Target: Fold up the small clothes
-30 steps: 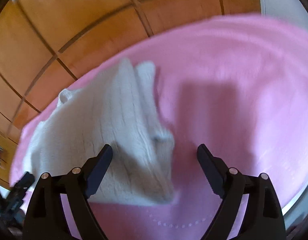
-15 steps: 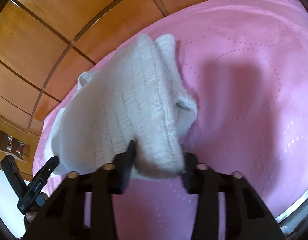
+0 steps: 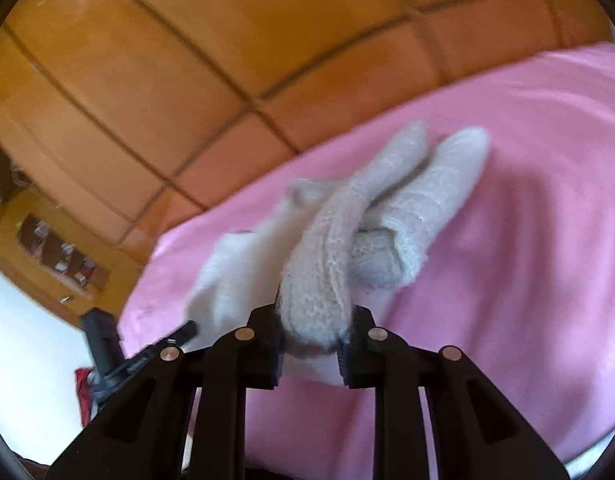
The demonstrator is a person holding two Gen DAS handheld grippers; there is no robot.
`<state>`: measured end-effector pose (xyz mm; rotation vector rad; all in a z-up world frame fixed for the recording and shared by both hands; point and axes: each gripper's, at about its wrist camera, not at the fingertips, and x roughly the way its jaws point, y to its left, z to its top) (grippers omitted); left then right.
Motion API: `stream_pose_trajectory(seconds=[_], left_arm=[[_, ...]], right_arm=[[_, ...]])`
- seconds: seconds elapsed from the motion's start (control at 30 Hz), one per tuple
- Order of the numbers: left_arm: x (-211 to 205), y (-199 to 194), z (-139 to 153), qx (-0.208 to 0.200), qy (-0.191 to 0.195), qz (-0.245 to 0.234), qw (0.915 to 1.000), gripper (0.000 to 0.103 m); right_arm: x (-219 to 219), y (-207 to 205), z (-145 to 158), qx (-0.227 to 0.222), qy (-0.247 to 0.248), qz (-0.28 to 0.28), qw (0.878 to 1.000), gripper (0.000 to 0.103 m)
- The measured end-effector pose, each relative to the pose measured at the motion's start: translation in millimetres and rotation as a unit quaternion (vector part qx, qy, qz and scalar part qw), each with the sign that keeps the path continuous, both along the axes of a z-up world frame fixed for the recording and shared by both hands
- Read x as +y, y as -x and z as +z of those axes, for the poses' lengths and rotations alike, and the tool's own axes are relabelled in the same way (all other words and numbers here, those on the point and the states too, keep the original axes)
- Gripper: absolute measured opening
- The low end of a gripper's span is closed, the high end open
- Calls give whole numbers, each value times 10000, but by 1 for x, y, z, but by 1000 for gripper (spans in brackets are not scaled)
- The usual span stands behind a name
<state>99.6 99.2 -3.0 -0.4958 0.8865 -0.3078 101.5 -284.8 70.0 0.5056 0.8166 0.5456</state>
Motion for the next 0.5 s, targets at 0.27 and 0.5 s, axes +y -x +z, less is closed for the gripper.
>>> stream_pose_trajectory(seconds=[0.27, 0.5], left_arm=[[52, 1, 12, -153, 970, 174, 9950, 59], [81, -4, -1, 85, 2045, 70, 9788, 64]], right_arm=[[154, -16, 19, -355, 168, 1547, 9872, 18], [242, -17, -32, -19, 565, 2209, 9737, 17]])
